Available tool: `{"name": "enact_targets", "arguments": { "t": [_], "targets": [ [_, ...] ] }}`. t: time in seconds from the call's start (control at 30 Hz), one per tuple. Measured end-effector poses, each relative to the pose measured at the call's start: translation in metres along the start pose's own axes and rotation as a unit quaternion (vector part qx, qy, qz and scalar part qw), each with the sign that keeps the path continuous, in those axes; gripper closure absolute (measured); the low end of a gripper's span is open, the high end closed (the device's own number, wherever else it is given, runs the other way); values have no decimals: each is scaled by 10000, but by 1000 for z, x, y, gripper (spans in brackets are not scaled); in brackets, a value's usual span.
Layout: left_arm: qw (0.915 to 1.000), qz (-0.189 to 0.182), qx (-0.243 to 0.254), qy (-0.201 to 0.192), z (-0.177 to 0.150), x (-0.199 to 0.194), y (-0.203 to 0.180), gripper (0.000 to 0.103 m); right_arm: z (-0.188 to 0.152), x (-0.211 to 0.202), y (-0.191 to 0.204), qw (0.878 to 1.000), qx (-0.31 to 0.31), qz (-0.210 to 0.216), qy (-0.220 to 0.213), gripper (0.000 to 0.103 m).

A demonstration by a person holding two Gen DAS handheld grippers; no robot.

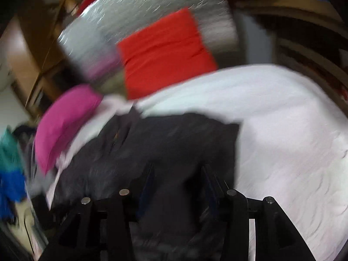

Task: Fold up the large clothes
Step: 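Move both grippers to the ribbed hem of the black jacket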

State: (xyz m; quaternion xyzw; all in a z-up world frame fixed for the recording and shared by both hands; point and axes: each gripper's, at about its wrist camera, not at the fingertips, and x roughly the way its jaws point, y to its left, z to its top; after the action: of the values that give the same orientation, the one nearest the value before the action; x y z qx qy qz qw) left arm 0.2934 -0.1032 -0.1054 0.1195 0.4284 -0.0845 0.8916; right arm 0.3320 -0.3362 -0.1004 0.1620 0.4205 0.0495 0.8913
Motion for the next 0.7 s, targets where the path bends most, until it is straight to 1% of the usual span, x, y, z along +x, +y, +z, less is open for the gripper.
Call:
{"name": "enact_targets", "arguments": {
  "t": [0.03, 0.07, 0.1, 0.13, 0.17, 0.2, 0.23, 0.27, 0.3, 0.33, 0.4, 0.47, 0.5, 0.53, 0.6, 0.63, 0.7],
  "targets": [
    [10000, -54, -36, 68, 2, -3, 3, 57, -8, 24, -7, 9981, 111, -148, 594, 53],
    [9997, -159, -136, 137, 3, -9, 8, 56, -12, 28, -14, 9975, 284, -119, 629, 54],
    [9991, -271, -256, 190, 3, -14, 14, 51, -11, 24, -14, 9980, 362, -103, 502, 55],
    [9982, -417, -387, 198, -1, -24, 22, 45, -11, 8, -11, 9985, 430, -135, 296, 53],
    [9974, -539, -466, 103, -7, -39, 31, 41, -11, -4, -7, 9992, 385, -96, 110, 53],
    [9974, -527, -495, -8, -14, -51, 39, 37, -14, -15, -3, 9994, 326, -77, -38, 51],
    [9975, -414, -548, -147, -26, -66, 50, 32, -20, -30, 3, 9994, 248, -85, -215, 43],
    [9973, -343, -614, -228, -37, -76, 59, 30, -32, -47, 9, 9993, 135, -81, -348, 37],
    [9967, -284, -707, -282, -51, -86, 70, 29, -37, -54, 11, 9992, 73, -68, -376, 36],
    [9962, -234, -805, -255, -67, -95, 81, 29, -53, -65, 14, 9993, -28, -46, -370, 36],
    [9938, -232, -1075, -142, -101, -109, 105, 29, -78, -75, 14, 9997, -111, -65, -220, 35],
    [9920, -143, -1256, -14, -127, -116, 121, 29, -107, -82, 11, 9997, -180, -141, -27, 35],
    [9905, -92, -1371, 13, -141, -120, 131, 29, -114, -83, 10, 9997, -169, -183, 31, 35],
    [9890, -47, -1477, 65, -151, -121, 137, 29, -131, -92, 3, 9997, -46, -220, 84, 35],
    [9849, 6, -1713, 268, -169, -123, 150, 29, -147, -101, -6, 9997, 178, -147, 97, 35],
    [9820, 19, -1856, 338, -177, -126, 155, 29, -154, -105, -5, 9996, 243, -134, 83, 35],
    [9786, 83, -2027, 352, -191, -135, 163, 29, -169, -116, -7, 9993, 344, -156, 32, 35]
  ]
}}
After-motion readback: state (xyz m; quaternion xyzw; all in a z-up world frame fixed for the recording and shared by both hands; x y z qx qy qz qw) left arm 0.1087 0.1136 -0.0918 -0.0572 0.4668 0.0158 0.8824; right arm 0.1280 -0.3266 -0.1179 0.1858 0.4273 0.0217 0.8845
